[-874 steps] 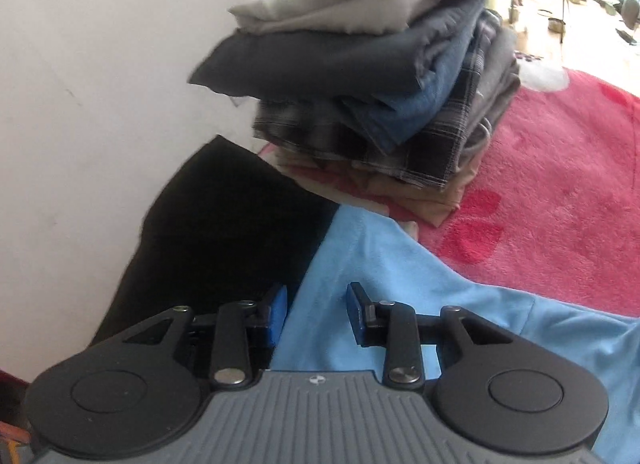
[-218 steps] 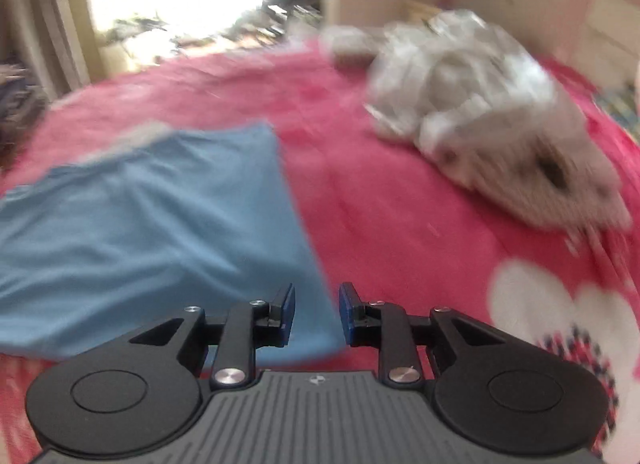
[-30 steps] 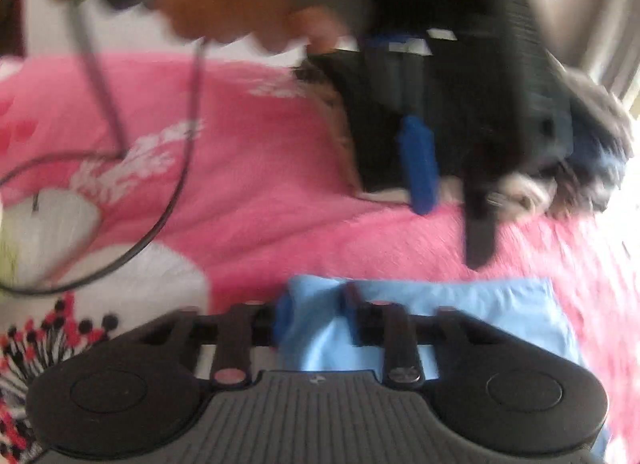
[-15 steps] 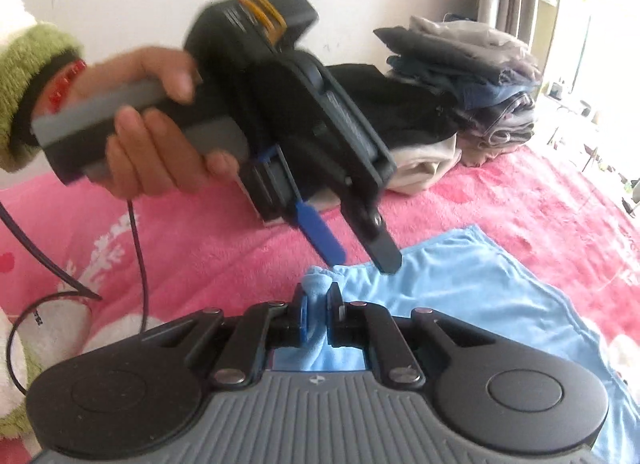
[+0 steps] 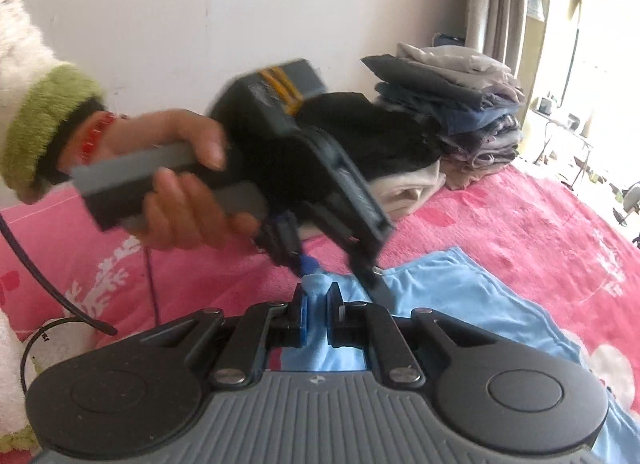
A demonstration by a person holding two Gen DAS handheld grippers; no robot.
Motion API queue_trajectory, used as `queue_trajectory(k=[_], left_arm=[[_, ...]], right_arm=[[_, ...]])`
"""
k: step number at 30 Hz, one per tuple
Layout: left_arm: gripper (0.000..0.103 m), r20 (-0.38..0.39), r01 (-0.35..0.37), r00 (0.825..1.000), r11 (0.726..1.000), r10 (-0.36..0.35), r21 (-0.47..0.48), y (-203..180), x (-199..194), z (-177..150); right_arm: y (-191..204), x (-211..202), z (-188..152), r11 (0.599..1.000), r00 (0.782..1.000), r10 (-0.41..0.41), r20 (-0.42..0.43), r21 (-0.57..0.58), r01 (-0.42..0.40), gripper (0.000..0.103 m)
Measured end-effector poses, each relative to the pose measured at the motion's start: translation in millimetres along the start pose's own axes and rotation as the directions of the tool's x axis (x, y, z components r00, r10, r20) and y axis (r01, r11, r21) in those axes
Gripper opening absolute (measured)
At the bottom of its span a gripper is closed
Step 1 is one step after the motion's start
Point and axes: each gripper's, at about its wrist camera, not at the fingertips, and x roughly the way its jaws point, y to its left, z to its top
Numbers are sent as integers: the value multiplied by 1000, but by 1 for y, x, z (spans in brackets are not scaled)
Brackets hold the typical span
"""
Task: Fold clothes
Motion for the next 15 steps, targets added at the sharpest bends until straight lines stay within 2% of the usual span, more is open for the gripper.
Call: queue_trajectory(k=[6,15], left_arm=[[55,46,13,999,1000,-14,14,-11,14,29],[51,116,-13,993,1000,11,16,-21,34,67]], right_arm=[[6,-5,1,1000,1000,10,8,-20,-10,9],[4,-9,1,1000,1000,10,14,21,-11,9]])
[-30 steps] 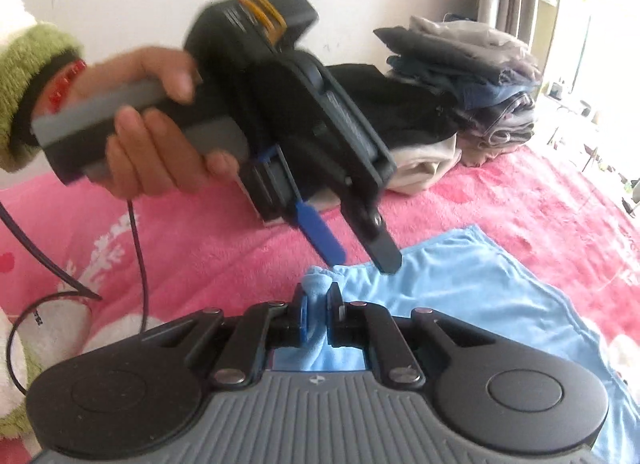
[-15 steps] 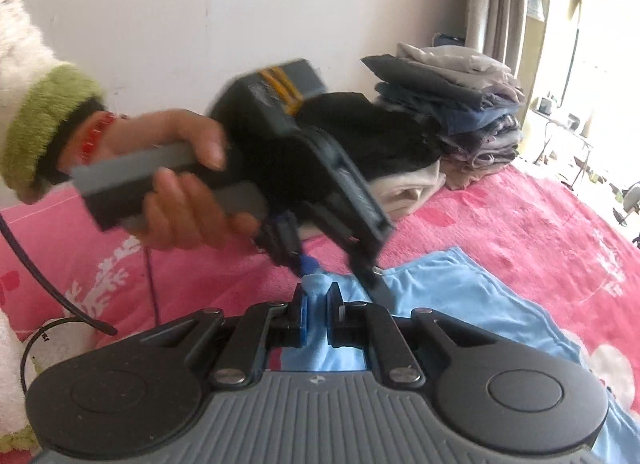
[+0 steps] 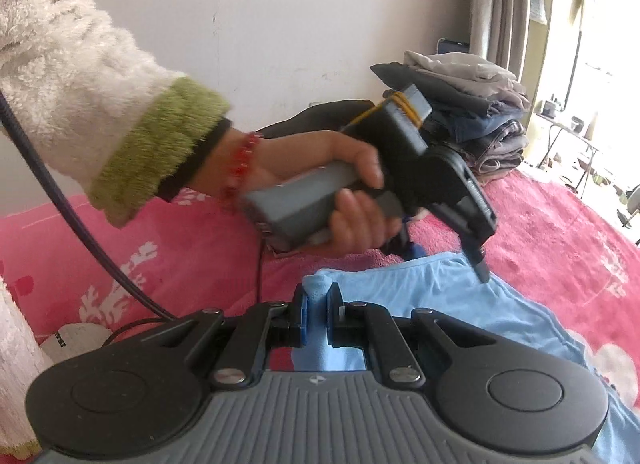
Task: Fold clothes
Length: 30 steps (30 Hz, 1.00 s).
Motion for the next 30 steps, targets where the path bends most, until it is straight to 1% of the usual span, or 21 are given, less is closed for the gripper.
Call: queue_trajectory(k=[2,4,5,6,7,9,10,15,17,18,20,24,27,30], left_arm=[[49,3,-8,1000,1000,8,9,-2,4,3],[39,8,-21,1000,1000,21,12,-4,7,6],[37,11,-27,1000,1000,27,10,-4,8,6],[30,14,-34,999,999,34,7,-5,9,7],[21,16,-41,999,999,41,5,-5,10,8],[11,19,-58,998,998,57,5,-6,12,9],[8,20,-64,998,998,64,6,-6,13,9],[5,57,-108,993,993,106,41,-26,11,10],[5,67,-113,992,991,108,71,-41,9,10],[5,72,-115,991,990,109,86,-49,8,11],[5,78,-104,992,986,95,126,-71,6,13],[5,67,-92,995,972,79,217,-121,12,14],[5,49,-87,996,956,77,279,-159,26,9],[5,24,-90,996,936,87,341,-195,45,1]], right_arm=[[-1,0,0,1000,1000,-3,2,10,3,9],[-2,0,0,1000,1000,-6,5,19,6,9],[-3,-1,0,1000,1000,-8,6,25,8,9],[-4,-1,1,999,1000,-8,7,32,8,9],[-5,-2,0,999,1000,-9,8,39,8,9],[-6,-5,0,999,1000,-15,12,51,14,9],[-7,-7,-1,998,1000,-19,14,57,18,9],[-14,-24,-3,991,998,-59,39,120,54,9],[-19,-36,-5,985,994,-91,63,156,80,9],[-24,-43,-8,978,992,-101,78,193,84,9],[-35,-58,-14,957,987,-117,110,279,82,9],[-54,-85,-30,912,977,-172,125,394,110,8],[-52,-89,-32,884,968,-215,132,446,136,9],[-55,-104,-41,844,953,-275,130,506,175,9]])
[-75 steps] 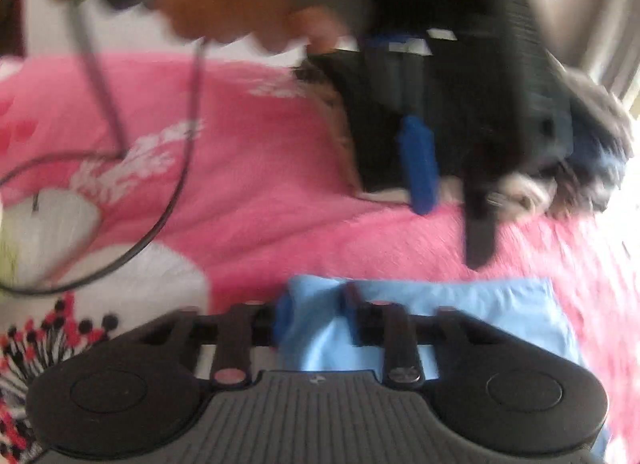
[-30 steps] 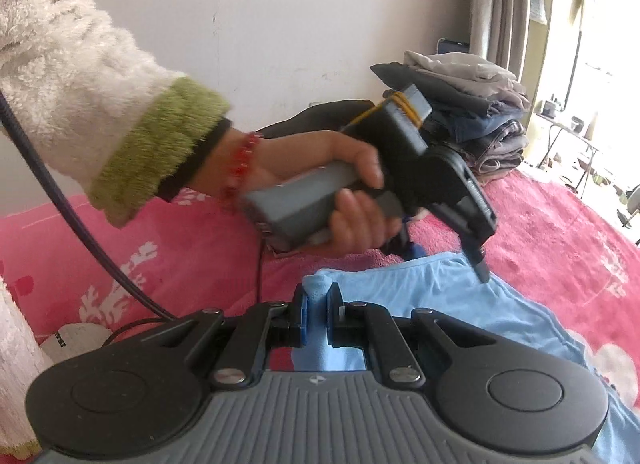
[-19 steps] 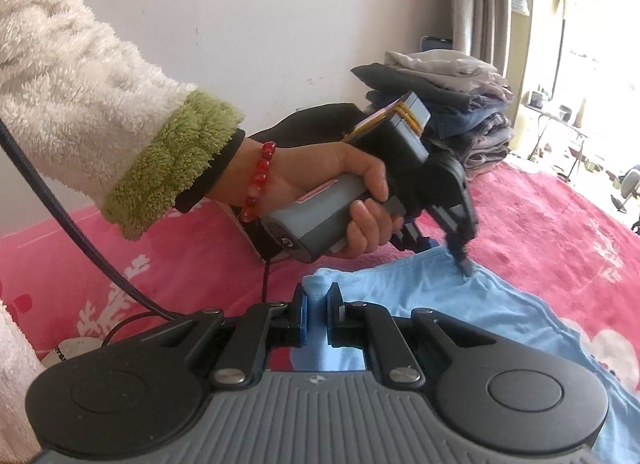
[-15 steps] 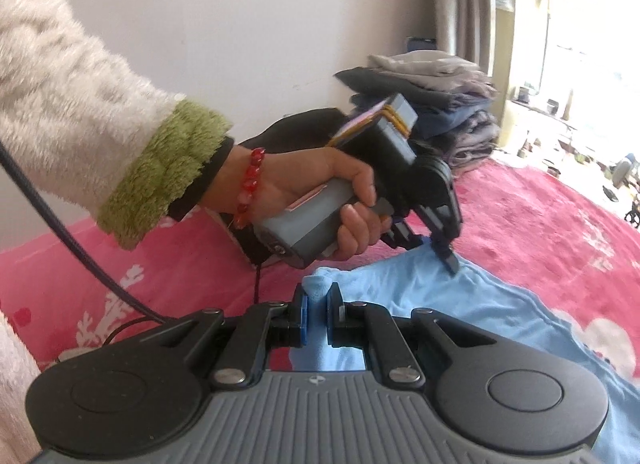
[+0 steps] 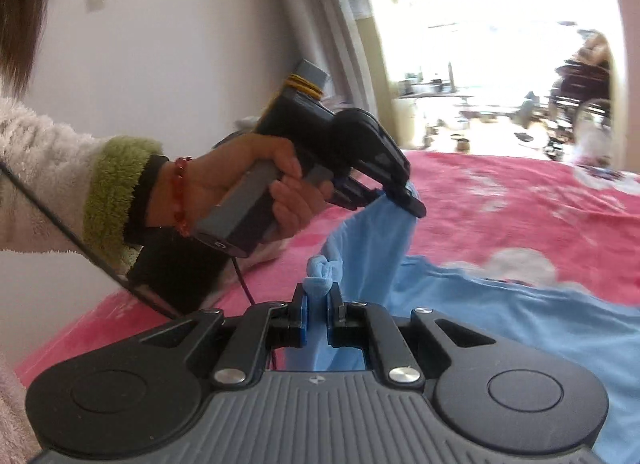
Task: Fold clothes
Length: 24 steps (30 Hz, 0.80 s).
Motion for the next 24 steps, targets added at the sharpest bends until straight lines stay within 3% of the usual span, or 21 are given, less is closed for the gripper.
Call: queue_trajectory(k=[6,13,18,24], left_arm=[[5,-63,7,998,992,1,127,-73,49,-2],[5,-102,6,995,987,11,160,-129,99,-25],[5,-118,20,993,983,1,183,-161,123,-36],[5,-147,18,989,970,19,244,-192,148,-53]], right_arm=[[-20,-2,-16,970,986,-165,24,184,158,8],[-78,-58,-45,859,941,-339,13,411,304,9],[-101,-85,-67,787,920,-391,-12,514,341,9],[-115,-96,-83,735,905,-423,-42,568,370,8]])
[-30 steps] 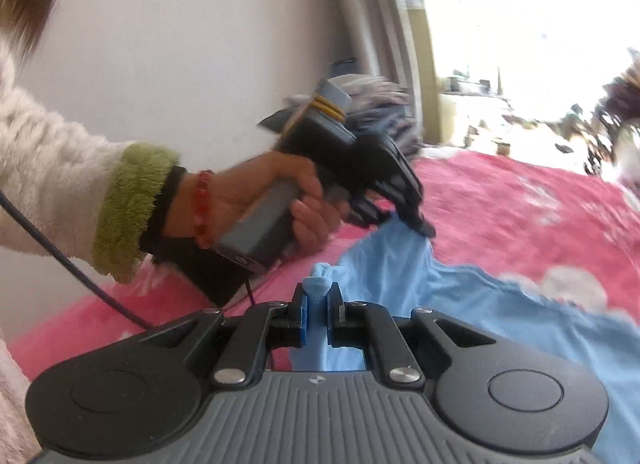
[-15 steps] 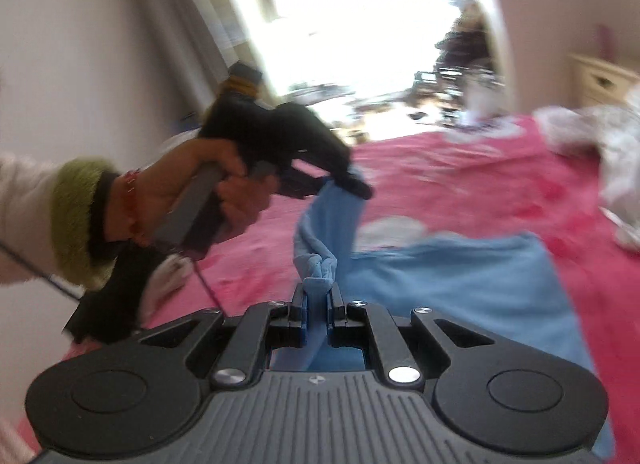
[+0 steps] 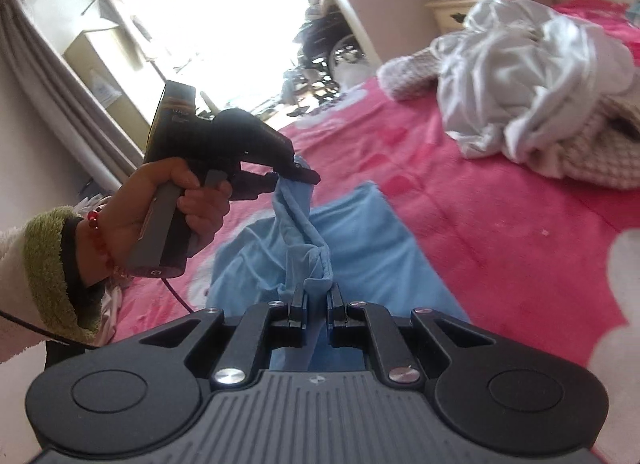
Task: Fold clothes
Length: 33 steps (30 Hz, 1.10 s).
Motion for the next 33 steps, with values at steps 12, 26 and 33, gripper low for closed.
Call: queue_trajectory(k=[12,26,33], left_arm=[[34,-112,30,994,995,-19,96,-31,41,-13],[58,-173,265,953,961,-248,81,-7,-42,-5],[59,-352,253,930,883,-109,396,0,-99,-61]], right_arm=[[-46,-15,-17,980,997,-78,-29,181,82,8],[-93,-8,-26,867,998,26,-54,499,5,35],[-96,1,-24,855,994,40,-99,518,17,38]])
